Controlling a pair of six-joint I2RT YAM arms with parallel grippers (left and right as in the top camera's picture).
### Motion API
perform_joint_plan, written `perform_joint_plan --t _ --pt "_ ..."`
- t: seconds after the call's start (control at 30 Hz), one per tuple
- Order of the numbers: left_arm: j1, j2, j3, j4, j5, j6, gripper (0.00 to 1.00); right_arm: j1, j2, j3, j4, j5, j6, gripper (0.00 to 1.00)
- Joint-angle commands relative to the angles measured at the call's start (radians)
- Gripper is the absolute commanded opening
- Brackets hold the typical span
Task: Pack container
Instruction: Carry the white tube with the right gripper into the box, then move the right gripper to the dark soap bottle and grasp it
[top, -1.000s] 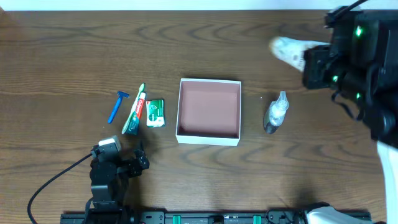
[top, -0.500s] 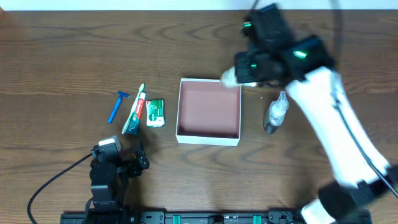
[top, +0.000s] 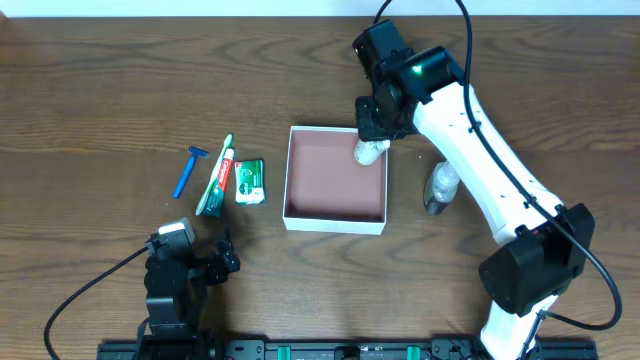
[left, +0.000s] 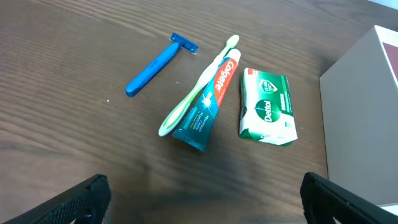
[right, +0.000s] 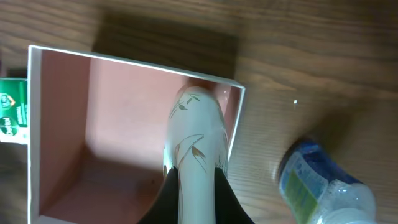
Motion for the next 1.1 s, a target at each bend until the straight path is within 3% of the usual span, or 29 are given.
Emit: perform_joint_plan --t 0.0,0.2,0.4,0.63,0.83,1.07 --pt "-0.004 -0.008 -0.016 0.0 -0.002 0.001 0.98 0.011 0.009 0.016 -0.013 0.021 0.02 0.04" --pt "-0.004 -0.008 -0.016 0.0 -0.002 0.001 0.98 0.026 0.027 0.015 -0.022 0.026 0.024 0.05" --pt "-0.004 -0.008 -0.016 0.001 -0.002 0.001 0.98 0.026 0.035 0.015 -0.019 0.039 0.023 0.33" --pt "-0.004 -0.008 -0.016 0.001 -0.002 0.002 0.98 0.025 -0.002 0.033 -0.006 0.056 -0.016 0.47" --pt "-0.004 -0.008 -0.016 0.0 -0.002 0.001 0.98 0.013 -0.174 0.063 -0.021 0.103 -0.079 0.7" --pt "-0.004 -0.008 -0.016 0.001 -0.002 0.001 0.98 -0.074 -0.384 0.063 -0.074 0.205 -0.086 0.83"
